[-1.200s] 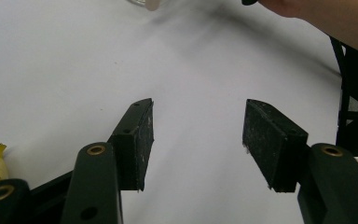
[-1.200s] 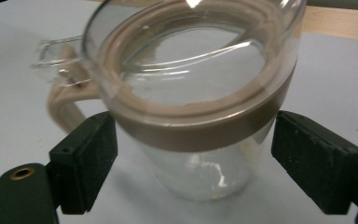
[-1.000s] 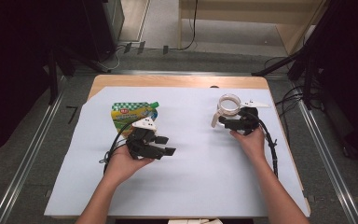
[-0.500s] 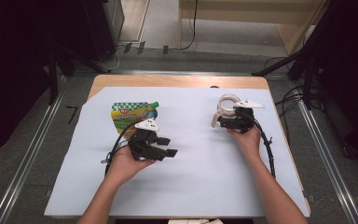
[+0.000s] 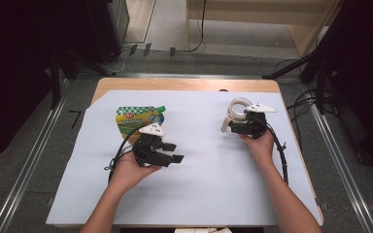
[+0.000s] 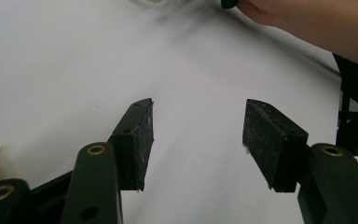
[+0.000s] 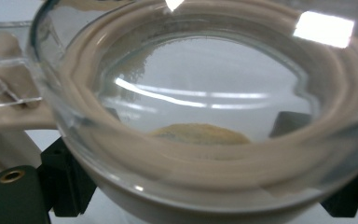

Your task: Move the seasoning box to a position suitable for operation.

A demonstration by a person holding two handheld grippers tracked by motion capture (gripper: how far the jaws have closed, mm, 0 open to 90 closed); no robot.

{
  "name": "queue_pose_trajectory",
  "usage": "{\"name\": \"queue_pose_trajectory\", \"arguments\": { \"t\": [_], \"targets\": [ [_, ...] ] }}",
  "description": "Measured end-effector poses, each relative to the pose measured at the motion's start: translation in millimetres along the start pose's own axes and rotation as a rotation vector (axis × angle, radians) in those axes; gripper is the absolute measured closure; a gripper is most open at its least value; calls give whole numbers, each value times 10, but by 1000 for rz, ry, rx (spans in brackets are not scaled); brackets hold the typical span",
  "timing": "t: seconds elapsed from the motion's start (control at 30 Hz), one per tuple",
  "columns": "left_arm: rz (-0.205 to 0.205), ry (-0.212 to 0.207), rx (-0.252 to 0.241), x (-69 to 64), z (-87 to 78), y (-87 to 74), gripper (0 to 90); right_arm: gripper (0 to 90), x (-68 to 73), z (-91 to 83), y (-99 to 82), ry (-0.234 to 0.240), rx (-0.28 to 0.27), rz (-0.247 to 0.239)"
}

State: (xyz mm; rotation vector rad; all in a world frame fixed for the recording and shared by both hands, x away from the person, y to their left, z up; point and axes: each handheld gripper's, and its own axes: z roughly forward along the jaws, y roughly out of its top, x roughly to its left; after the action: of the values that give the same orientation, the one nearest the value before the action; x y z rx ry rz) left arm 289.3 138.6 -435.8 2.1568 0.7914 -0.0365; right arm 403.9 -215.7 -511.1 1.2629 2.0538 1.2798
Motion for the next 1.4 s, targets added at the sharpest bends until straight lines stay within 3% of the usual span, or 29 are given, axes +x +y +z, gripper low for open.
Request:
{"name": "queue_pose_trajectory", "arguments": {
  "t": [0.2,0.5,1.03,1.4],
  "targets": [
    [-18,-5,0,17,-6,1,435,121,63,-77,53,19,-12,-4],
    [-29,1,-1,33,-24,-7,426,121,327,-230,99,83,-8,-44],
    [-33,12,-5,66,-65,-24,409,121,797,-380,-6,178,20,-101],
    [-37,14,-13,77,-88,-28,409,121,1093,-382,-93,240,46,-150]
  ]
}}
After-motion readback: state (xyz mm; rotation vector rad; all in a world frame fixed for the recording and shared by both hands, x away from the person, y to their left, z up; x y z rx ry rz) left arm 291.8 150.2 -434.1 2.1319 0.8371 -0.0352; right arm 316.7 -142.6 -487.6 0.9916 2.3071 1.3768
